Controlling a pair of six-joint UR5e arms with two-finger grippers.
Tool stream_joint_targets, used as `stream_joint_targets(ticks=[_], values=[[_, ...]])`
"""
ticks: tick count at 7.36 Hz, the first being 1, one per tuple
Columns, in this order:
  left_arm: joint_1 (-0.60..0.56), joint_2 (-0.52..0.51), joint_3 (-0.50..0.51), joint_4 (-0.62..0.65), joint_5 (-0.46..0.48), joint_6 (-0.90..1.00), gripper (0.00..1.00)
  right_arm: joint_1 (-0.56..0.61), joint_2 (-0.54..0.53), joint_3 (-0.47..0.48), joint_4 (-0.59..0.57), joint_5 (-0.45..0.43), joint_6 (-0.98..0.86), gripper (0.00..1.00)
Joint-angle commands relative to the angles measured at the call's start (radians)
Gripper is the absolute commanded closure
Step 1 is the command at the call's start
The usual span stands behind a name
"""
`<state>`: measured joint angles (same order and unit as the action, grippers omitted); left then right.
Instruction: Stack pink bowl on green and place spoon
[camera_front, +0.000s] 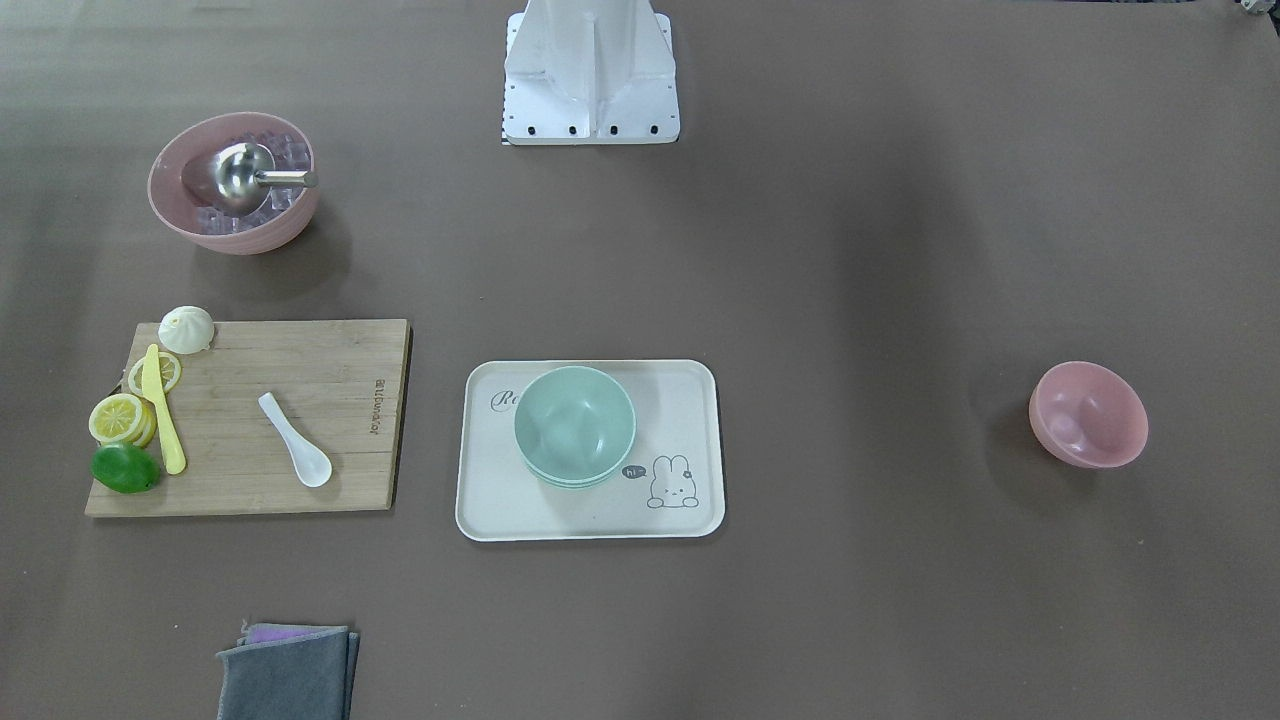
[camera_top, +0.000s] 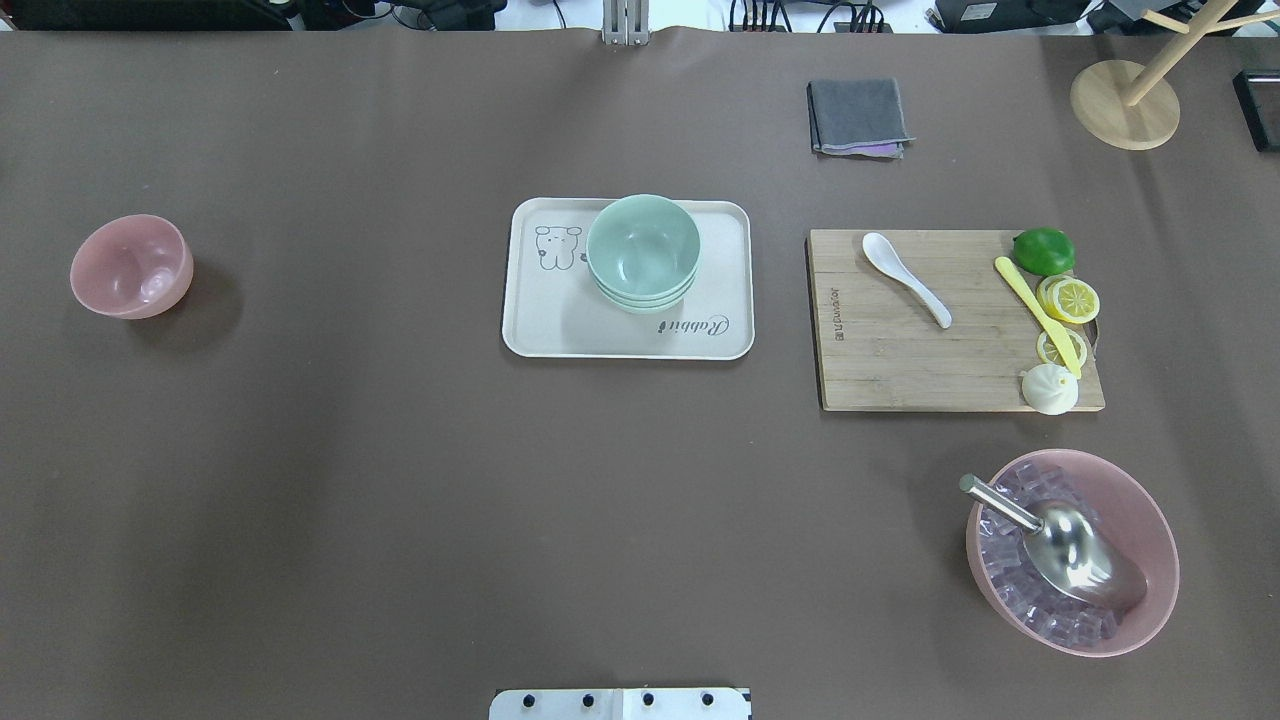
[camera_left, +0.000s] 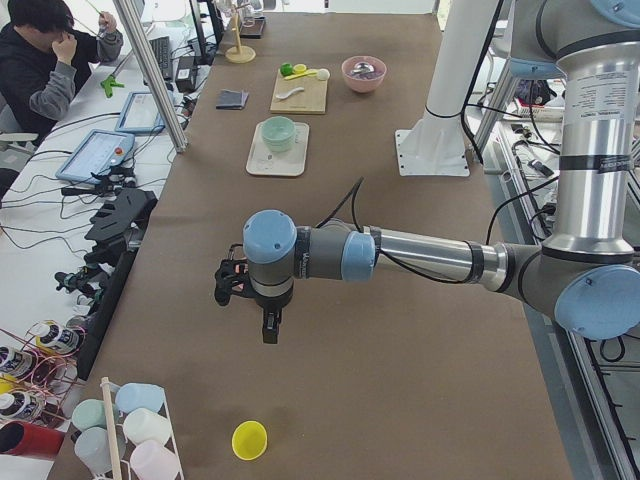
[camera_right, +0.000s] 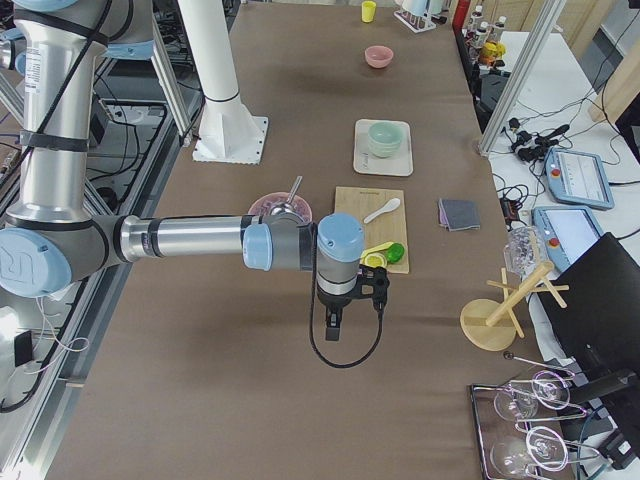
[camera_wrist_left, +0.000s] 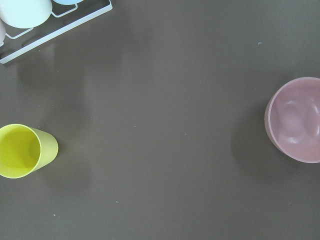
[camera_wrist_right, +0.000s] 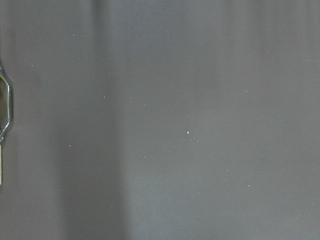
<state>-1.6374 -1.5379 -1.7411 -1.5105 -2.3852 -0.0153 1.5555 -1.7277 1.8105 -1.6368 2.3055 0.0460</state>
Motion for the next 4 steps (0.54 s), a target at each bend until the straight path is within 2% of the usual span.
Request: stream_joint_targets(ticks=[1,4], values=[[0.001,0.005,-0.003,-0.004,0.006,0.009,0.02,0.000,0.000,0.001,0.002,0.000,0.000,0.00],[-0.001,-0.005,-0.037,-0.004,-0.003,0.008,0.02,0.000,0.002,0.010,0.002,0.003,-0.006,0.00]])
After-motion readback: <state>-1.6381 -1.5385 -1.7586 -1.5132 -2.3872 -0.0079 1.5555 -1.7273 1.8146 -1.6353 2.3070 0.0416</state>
